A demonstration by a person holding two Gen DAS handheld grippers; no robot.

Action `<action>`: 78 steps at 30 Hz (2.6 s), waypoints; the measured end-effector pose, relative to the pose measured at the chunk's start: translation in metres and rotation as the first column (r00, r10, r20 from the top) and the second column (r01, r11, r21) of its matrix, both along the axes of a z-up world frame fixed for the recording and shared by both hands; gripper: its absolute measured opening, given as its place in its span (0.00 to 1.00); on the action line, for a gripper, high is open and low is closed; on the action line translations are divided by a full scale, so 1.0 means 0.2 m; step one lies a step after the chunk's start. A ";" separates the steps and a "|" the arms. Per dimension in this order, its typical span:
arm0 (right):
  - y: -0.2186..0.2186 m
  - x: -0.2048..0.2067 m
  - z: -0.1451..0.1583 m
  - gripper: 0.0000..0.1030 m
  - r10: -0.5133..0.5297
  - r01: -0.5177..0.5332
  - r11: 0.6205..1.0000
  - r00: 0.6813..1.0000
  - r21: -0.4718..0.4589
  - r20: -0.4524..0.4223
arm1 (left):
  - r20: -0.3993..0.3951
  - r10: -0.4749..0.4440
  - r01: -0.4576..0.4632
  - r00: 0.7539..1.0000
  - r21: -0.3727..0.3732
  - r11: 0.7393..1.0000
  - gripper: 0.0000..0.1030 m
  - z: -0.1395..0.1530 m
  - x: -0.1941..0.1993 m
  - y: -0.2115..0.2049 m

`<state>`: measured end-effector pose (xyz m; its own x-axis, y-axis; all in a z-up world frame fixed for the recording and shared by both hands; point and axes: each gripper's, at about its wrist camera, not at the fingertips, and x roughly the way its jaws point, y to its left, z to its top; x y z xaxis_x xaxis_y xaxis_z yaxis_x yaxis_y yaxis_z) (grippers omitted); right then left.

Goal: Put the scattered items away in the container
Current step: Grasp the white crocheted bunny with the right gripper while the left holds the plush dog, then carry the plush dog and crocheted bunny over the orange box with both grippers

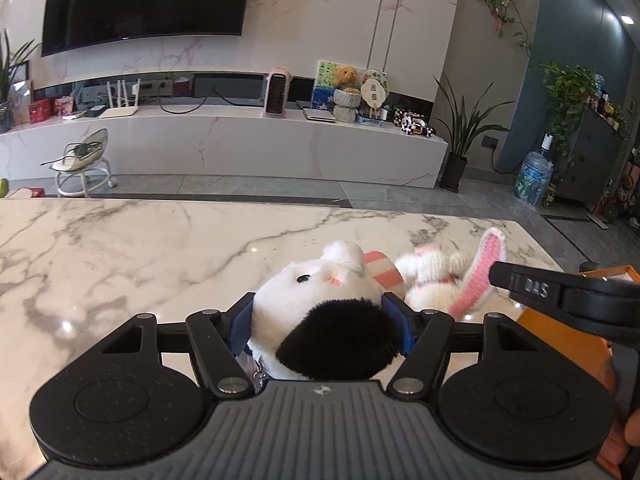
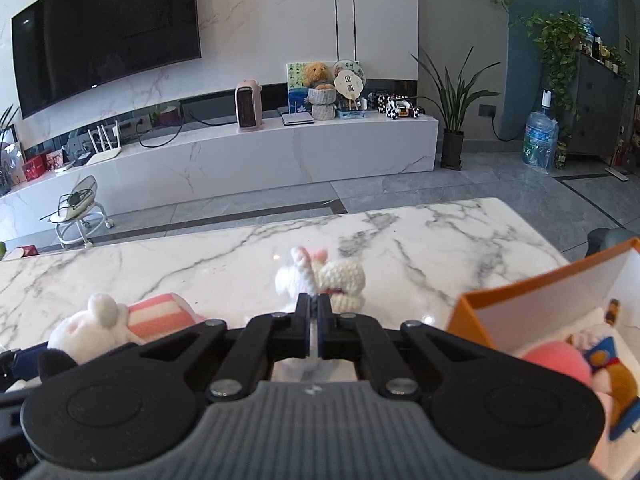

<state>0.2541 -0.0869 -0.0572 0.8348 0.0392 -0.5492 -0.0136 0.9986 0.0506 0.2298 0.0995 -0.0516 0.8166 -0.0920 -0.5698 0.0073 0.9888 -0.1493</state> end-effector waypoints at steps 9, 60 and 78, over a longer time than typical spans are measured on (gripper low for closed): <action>-0.02 -0.31 0.12 0.02 0.048 -0.048 0.998 0.999 0.028 0.008 | 0.022 0.002 -0.002 1.000 0.023 1.000 0.75 0.14 -0.24 -0.06; -0.08 -0.50 -0.34 0.40 0.095 -0.065 0.988 0.971 0.140 -0.220 | -0.053 0.043 -0.043 0.998 0.002 0.999 0.76 -0.23 -0.46 -0.06; -0.21 -0.81 0.02 0.36 0.091 -0.096 0.978 0.995 0.185 0.032 | 0.095 0.046 -0.047 0.994 0.004 0.999 0.76 0.14 -0.69 -0.22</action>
<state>0.0917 -0.1285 -0.0535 0.8350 0.2172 -0.5056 -0.1097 0.9661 0.2338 0.0924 0.0562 -0.0241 0.8701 -0.0496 -0.4903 -0.0249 0.9892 -0.1443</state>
